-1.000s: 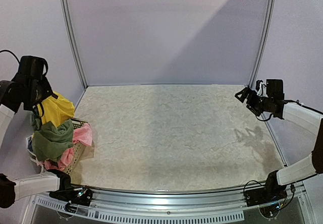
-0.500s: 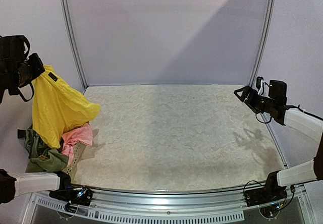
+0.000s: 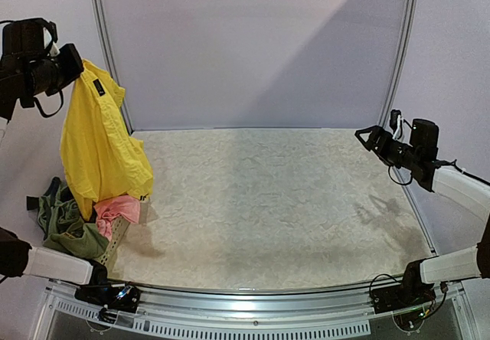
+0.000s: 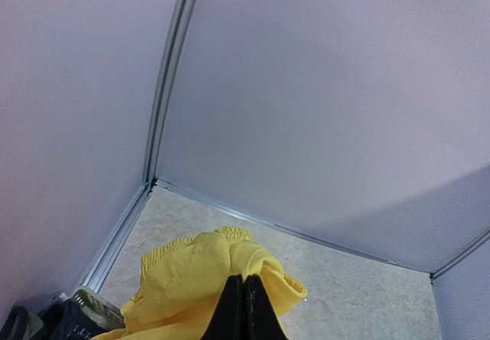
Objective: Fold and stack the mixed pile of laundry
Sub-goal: Place the crumpled shorts at the center of the board.
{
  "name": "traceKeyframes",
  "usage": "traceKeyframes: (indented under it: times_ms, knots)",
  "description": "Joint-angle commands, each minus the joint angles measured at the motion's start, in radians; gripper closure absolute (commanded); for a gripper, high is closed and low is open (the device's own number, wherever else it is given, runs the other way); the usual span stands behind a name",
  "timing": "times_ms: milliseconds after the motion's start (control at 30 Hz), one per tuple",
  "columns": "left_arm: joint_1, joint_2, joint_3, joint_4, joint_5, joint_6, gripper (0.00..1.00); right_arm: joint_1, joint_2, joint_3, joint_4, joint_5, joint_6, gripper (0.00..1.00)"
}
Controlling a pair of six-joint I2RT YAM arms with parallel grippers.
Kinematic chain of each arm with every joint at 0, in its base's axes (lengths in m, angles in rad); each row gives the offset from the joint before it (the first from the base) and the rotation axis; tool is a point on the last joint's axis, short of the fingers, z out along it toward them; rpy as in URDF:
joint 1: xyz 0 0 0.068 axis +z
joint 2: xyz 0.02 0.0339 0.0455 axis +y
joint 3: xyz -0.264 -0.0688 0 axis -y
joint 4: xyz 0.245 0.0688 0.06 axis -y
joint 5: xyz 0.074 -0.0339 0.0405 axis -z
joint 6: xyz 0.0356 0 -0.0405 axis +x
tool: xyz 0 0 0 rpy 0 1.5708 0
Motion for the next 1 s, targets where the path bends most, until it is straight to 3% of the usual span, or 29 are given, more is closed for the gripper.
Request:
traceKeyframes:
  times_ms: [0, 300, 667, 833, 967]
  knots:
    - [-0.038, 0.095, 0.113, 0.11, 0.143, 0.005, 1.0, 0.011, -0.014, -0.023, 0.031, -0.012, -0.02, 0.01]
    - [-0.273, 0.384, 0.34, 0.207, 0.294, 0.058, 1.0, 0.015, -0.048, -0.035, 0.031, -0.03, -0.009, 0.01]
    - [-0.541, 0.774, 0.519, 0.202, 0.5, 0.105, 1.0, 0.016, -0.222, -0.003, -0.273, 0.138, -0.008, 0.01]
    - [-0.608, 0.838, 0.499, 0.139, 0.623, 0.181, 1.0, 0.015, -0.336, -0.08, -0.232, 0.19, 0.001, 0.01]
    - [-0.637, 0.81, 0.394, 0.119, 0.642, 0.235, 1.0, 0.016, -0.397, -0.145, -0.106, 0.125, 0.016, 0.01]
